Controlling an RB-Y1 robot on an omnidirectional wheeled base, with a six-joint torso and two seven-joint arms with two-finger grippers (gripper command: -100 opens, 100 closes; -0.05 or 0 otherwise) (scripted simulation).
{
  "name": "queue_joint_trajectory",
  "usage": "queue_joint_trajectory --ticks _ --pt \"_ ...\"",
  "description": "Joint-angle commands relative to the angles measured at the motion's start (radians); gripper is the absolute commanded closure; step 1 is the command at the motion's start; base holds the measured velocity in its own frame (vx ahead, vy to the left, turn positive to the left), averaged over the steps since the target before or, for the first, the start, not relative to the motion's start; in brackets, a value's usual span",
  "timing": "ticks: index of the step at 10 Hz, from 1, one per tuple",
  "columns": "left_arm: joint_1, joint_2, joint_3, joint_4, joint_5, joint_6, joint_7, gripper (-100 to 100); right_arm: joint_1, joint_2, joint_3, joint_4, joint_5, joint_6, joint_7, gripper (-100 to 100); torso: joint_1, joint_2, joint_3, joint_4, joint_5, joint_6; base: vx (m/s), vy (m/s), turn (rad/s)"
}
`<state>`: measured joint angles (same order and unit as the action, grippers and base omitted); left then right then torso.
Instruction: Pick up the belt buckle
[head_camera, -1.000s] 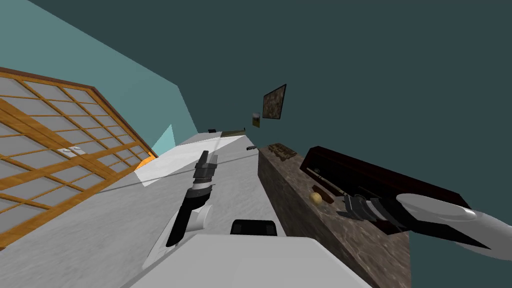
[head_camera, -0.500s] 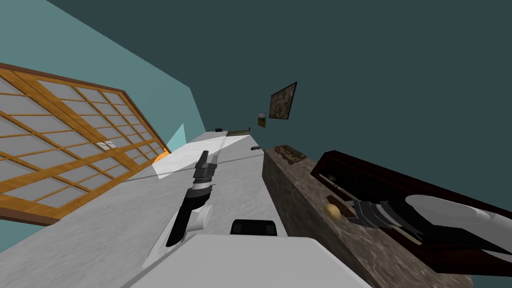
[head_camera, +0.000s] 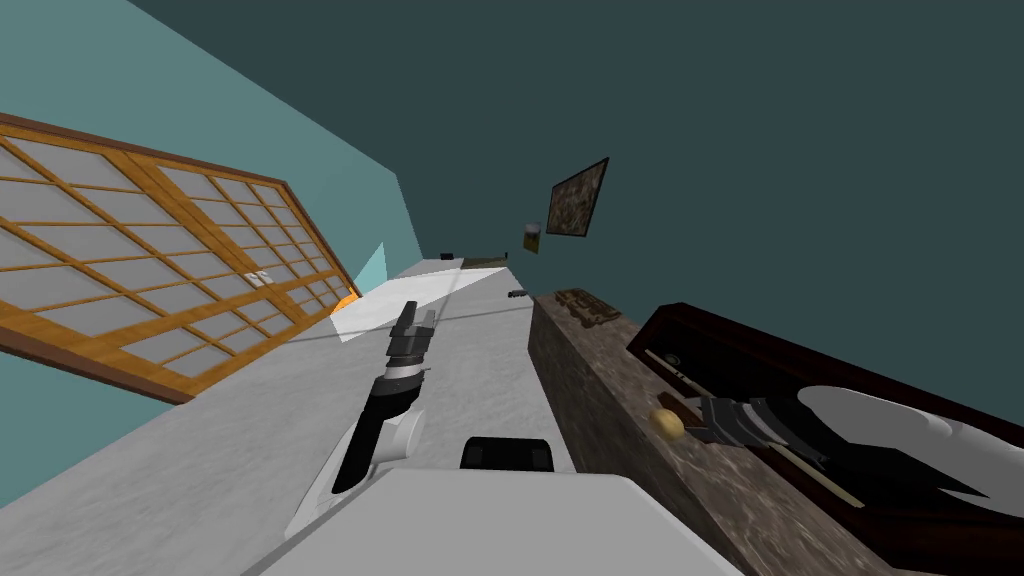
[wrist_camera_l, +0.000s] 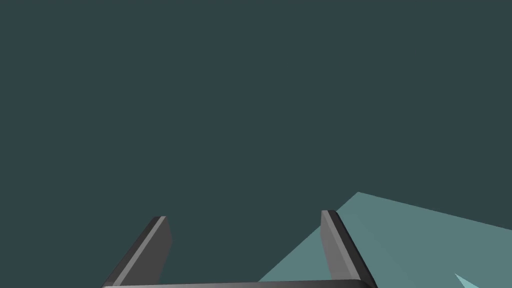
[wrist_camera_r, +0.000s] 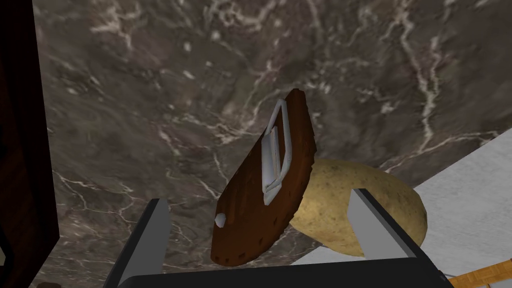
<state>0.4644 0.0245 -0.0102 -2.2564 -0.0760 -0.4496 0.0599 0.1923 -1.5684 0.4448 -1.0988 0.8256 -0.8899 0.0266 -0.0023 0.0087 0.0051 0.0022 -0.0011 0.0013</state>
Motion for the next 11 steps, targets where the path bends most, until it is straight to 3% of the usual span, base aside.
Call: queue_joint_trajectory --ticks 1,4,7,8,11 --pt "0.000 0.000 0.000 0.000 0.000 0.000 0.000 0 -0.010 0.011 -0.010 0.006 0.040 -0.006 -0.030 -100 0.000 0.000 0.000 0.000 0.000 0.000 -0.092 -0.031 0.080" --pt "0.000 0.000 0.000 0.000 0.000 0.000 0.000 0 -0.041 0.061 -0.053 0.036 0.128 -0.025 -0.110 -100 0.001 -0.003 -0.001 0.000 0.000 0.001 -0.087 -0.021 0.129" --pt "0.000 0.000 0.000 0.000 0.000 0.000 0.000 0 -0.057 0.086 -0.075 0.051 0.187 -0.034 -0.150 -100 0.001 -0.002 -0.001 0.000 0.000 -0.001 -0.091 -0.019 0.103" --pt "0.000 0.000 0.000 0.000 0.000 0.000 0.000 0 -0.073 0.111 -0.096 0.066 0.227 -0.044 -0.190 -100 0.000 -0.003 -0.002 -0.001 -0.001 0.000 -0.080 -0.029 0.132" --pt "0.000 0.000 0.000 0.000 0.000 0.000 0.000 0 -0.089 0.136 -0.118 0.081 0.285 -0.053 -0.230 -100 -0.001 -0.003 -0.002 -0.001 -0.002 -0.002 -0.103 -0.023 0.118"
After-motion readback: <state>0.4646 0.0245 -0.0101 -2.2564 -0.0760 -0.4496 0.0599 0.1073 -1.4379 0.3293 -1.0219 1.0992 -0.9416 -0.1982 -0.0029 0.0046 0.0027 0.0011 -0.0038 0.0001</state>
